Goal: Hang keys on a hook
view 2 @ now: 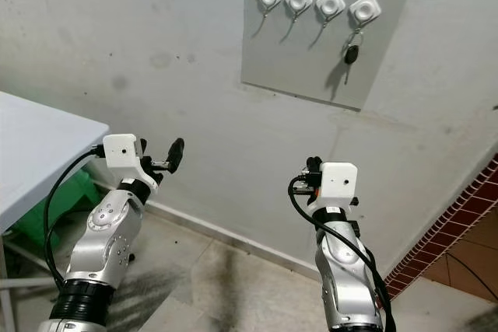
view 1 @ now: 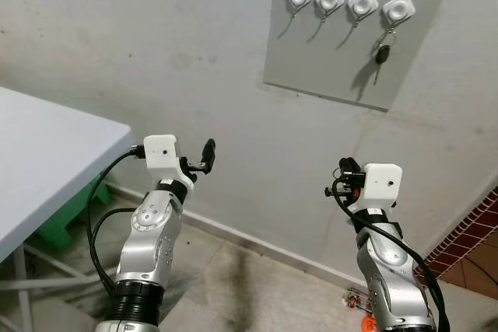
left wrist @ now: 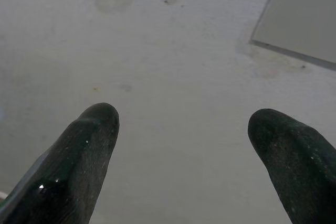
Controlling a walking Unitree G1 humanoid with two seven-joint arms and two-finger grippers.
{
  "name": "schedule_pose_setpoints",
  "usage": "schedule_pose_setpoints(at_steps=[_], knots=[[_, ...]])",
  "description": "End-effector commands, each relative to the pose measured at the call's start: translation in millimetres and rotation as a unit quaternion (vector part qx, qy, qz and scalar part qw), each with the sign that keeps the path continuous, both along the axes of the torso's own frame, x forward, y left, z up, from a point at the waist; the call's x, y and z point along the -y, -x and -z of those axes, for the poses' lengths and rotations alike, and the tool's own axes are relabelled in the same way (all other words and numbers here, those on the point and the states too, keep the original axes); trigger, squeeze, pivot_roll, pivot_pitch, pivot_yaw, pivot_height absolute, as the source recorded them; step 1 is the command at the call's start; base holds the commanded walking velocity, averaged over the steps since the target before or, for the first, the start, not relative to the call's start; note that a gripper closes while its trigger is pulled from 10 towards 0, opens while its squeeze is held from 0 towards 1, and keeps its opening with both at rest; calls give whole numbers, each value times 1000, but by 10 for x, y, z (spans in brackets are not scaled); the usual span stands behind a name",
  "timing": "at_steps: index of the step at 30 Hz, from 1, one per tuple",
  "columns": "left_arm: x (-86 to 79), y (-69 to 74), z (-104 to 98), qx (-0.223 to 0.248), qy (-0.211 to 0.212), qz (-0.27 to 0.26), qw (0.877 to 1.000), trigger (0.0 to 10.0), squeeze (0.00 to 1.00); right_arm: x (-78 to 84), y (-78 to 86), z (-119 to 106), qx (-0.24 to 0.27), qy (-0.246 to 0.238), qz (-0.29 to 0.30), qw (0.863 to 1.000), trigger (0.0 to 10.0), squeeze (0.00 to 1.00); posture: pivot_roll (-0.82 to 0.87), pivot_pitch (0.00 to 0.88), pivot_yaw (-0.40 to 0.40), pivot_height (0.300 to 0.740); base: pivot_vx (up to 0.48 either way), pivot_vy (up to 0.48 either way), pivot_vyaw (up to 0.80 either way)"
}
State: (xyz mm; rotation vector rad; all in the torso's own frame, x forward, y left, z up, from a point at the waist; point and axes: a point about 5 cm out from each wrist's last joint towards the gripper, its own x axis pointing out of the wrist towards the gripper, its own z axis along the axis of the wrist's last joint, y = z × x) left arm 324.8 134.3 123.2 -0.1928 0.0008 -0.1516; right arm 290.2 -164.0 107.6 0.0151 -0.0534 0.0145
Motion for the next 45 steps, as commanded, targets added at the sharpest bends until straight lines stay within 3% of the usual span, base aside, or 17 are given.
schedule_pose_setpoints(at_steps=[1,13,45], knots=[[0,5,2,0,-3,5,1000,10000,0,-16,-18,-68,11,1,-5,1000,10000,0,-27,0,-23,740,0,0,0],[10,13,7,-2,-11,14,1000,10000,0,-27,-7,-43,7,-3,-4,1000,10000,0,-25,0,-18,740,0,0,0],[25,20,-1,1,-16,23,1000,10000,0,-55,-14,-37,6,-6,-6,1000,10000,0,-21,0,-18,740,330,0,0]])
